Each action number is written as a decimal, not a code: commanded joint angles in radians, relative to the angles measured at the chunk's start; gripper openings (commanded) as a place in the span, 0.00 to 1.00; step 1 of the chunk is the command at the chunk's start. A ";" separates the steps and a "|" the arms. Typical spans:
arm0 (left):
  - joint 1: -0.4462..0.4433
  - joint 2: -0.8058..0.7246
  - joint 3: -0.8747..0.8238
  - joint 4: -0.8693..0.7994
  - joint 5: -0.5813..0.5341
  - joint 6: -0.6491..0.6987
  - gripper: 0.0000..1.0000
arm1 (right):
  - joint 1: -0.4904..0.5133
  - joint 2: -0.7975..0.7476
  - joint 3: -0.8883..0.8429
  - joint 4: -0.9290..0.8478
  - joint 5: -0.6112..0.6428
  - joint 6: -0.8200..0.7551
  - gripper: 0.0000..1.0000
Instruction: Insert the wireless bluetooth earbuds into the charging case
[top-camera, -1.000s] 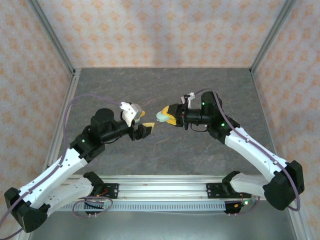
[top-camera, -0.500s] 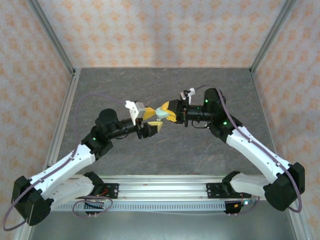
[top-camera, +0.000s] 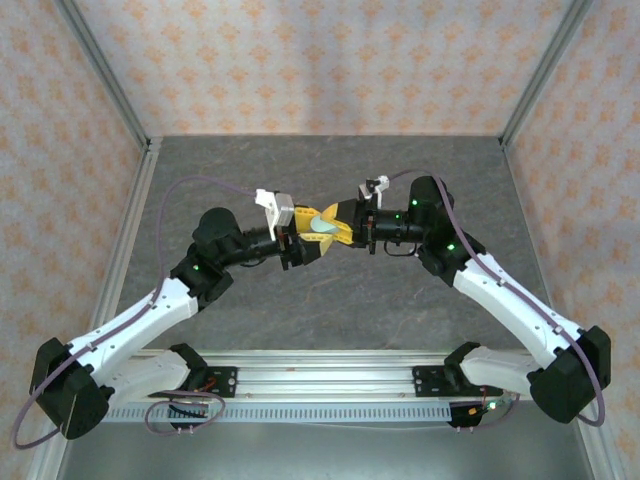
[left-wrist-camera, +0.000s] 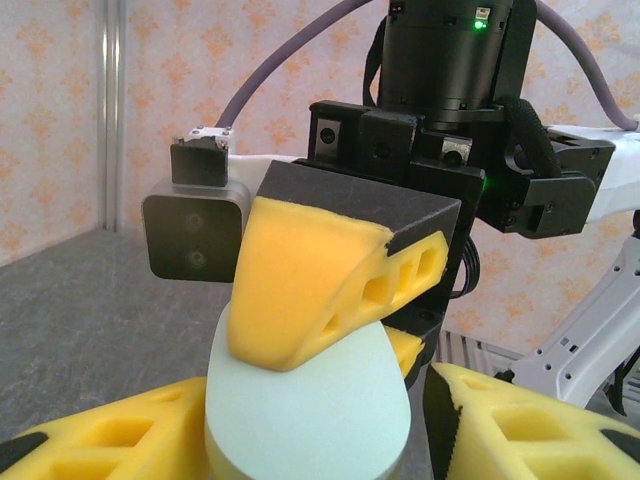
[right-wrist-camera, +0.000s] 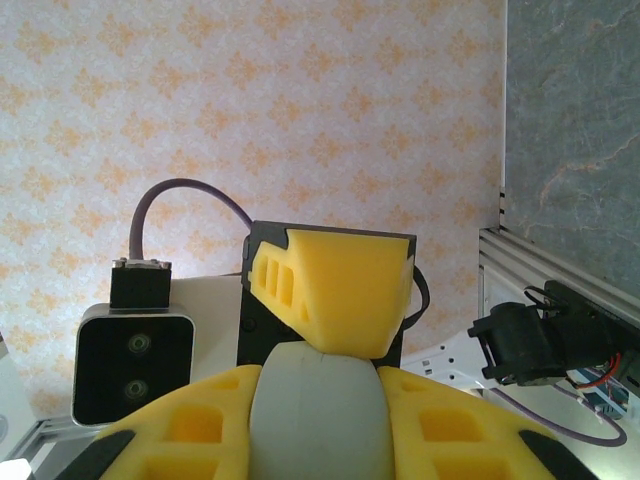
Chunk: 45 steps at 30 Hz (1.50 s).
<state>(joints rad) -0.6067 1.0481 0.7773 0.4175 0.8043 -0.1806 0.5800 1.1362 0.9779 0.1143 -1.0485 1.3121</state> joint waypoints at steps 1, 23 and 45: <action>-0.007 0.005 0.043 0.038 0.035 -0.003 0.54 | 0.006 -0.021 0.029 0.062 -0.025 0.041 0.10; -0.011 0.009 0.063 -0.048 0.013 0.032 0.48 | 0.006 -0.023 0.025 0.092 -0.019 0.064 0.11; -0.011 0.005 0.064 -0.006 0.004 0.003 0.49 | 0.009 -0.021 0.007 0.093 -0.024 0.058 0.12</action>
<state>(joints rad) -0.6086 1.0611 0.8112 0.3645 0.8043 -0.1642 0.5819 1.1320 0.9779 0.1589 -1.0523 1.3472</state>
